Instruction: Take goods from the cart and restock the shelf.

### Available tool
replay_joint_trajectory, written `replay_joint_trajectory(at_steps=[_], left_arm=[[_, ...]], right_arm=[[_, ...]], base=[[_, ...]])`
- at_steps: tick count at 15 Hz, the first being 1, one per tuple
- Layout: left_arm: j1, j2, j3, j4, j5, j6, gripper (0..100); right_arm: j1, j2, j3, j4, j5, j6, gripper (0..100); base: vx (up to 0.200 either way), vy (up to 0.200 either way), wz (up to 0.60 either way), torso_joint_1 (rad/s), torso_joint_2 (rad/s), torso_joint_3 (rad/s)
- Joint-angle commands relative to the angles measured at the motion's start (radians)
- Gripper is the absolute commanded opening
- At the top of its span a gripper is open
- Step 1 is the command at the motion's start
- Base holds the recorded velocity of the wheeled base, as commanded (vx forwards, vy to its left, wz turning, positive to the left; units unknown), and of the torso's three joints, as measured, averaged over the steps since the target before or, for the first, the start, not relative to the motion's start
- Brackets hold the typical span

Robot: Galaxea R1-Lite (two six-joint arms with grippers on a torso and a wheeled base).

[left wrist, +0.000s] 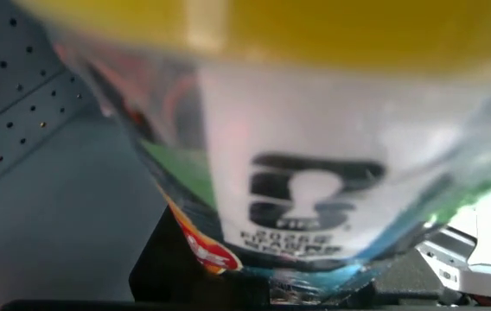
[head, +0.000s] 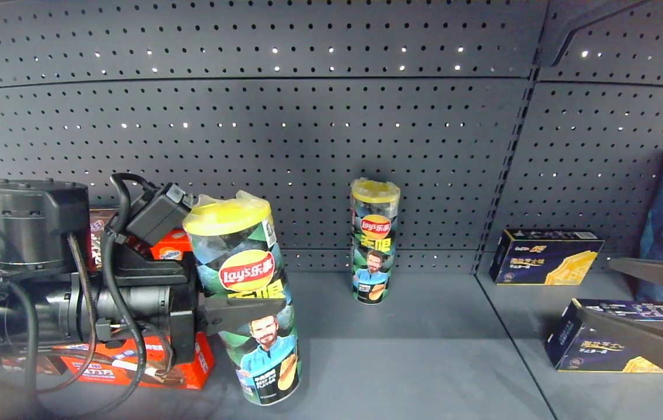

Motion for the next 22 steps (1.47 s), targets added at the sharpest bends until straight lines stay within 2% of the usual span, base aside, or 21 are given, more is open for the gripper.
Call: replay_joint_trajectory(at_steps=[1, 3, 7, 9, 15, 16, 18, 20, 22], left_arm=[[0.002, 0.017, -0.039, 0.002, 0.000, 0.001, 0], [0.000, 0.026, -0.064, 0.003, 0.000, 0.001, 0], [-0.003, 0.068, -0.099, 0.002, -0.001, 0.001, 0], [-0.003, 0.087, -0.116, 0.002, -0.001, 0.001, 0], [-0.014, 0.118, -0.144, -0.001, -0.001, 0.001, 0], [-0.012, 0.121, -0.150, -0.001, -0.003, 0.001, 0], [-0.012, 0.127, -0.159, -0.001, -0.003, 0.001, 0], [-0.012, 0.132, -0.159, -0.001, -0.003, 0.001, 0], [-0.012, 0.137, -0.162, -0.001, -0.003, 0.001, 0]], right_arm=[[0.043, 0.252, -0.041, -0.110, 0.039, -0.002, 100], [0.063, 0.325, -0.053, -0.188, 0.044, -0.012, 100], [0.055, 0.407, -0.090, -0.226, 0.053, -0.012, 100], [0.055, 0.460, -0.120, -0.284, 0.090, -0.012, 100], [0.053, 0.637, -0.177, -0.446, 0.295, -0.013, 100], [0.053, 0.637, -0.177, -0.446, 0.295, -0.013, 100], [0.057, 0.719, -0.263, -0.469, 0.307, -0.013, 100], [0.058, 0.770, -0.303, -0.510, 0.378, -0.013, 100], [0.067, 0.805, -0.324, -0.533, 0.401, -0.013, 100]], base=[[0.000, 0.000, 0.00, 0.000, 0.00, 0.000], [0.000, 0.000, 0.00, 0.000, 0.00, 0.000], [0.000, 0.000, 0.00, 0.000, 0.00, 0.000], [0.000, 0.000, 0.00, 0.000, 0.00, 0.000], [0.000, 0.000, 0.00, 0.000, 0.00, 0.000], [0.000, 0.000, 0.00, 0.000, 0.00, 0.000], [0.000, 0.000, 0.00, 0.000, 0.00, 0.000], [0.000, 0.000, 0.00, 0.000, 0.00, 0.000], [0.000, 0.000, 0.00, 0.000, 0.00, 0.000]])
